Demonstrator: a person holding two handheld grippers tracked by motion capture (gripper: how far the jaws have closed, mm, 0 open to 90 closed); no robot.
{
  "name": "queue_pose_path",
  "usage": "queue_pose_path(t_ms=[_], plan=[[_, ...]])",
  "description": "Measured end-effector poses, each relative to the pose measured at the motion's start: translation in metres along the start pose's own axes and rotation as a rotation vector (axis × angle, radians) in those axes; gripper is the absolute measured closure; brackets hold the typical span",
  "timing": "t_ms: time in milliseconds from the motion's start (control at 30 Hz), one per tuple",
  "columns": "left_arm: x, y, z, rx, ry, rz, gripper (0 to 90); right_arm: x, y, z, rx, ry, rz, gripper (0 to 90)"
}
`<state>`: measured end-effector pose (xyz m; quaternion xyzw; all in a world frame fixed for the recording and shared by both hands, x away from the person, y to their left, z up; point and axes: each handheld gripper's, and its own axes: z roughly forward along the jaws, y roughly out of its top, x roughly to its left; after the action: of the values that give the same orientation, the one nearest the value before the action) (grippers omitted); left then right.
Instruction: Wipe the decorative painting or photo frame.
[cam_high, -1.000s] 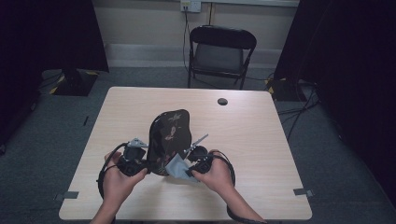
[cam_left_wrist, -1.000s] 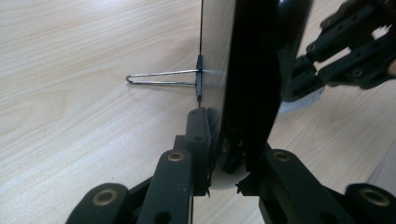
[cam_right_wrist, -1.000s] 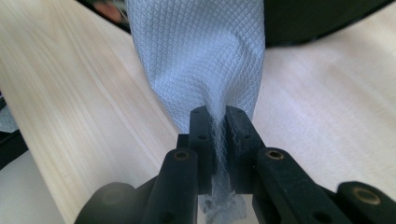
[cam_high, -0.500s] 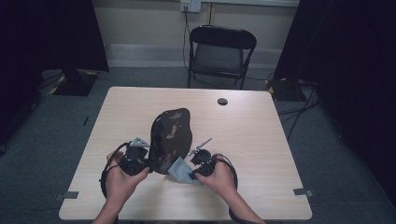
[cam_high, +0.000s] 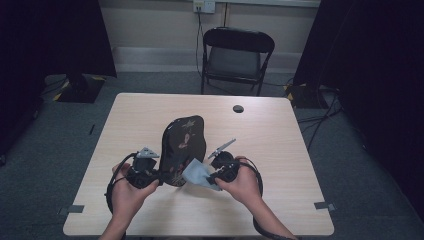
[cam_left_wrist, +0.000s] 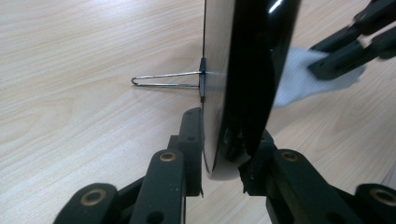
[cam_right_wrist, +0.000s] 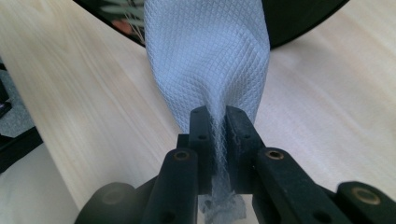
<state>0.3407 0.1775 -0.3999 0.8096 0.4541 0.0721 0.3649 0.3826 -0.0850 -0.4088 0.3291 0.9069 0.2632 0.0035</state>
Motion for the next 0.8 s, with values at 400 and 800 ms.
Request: queue_pose_path(t_ms=[400,800], plan=[[0.001,-0.007,-0.010,0.007,0.001,-0.020,75.9,0.005,0.031,-0.047,-0.065,-0.033,-0.048,82.5],[-0.003,-0.011,-0.014,0.004,0.024,-0.004,78.6,0.036,0.072,-0.089,-0.138,-0.044,-0.156,82.5]])
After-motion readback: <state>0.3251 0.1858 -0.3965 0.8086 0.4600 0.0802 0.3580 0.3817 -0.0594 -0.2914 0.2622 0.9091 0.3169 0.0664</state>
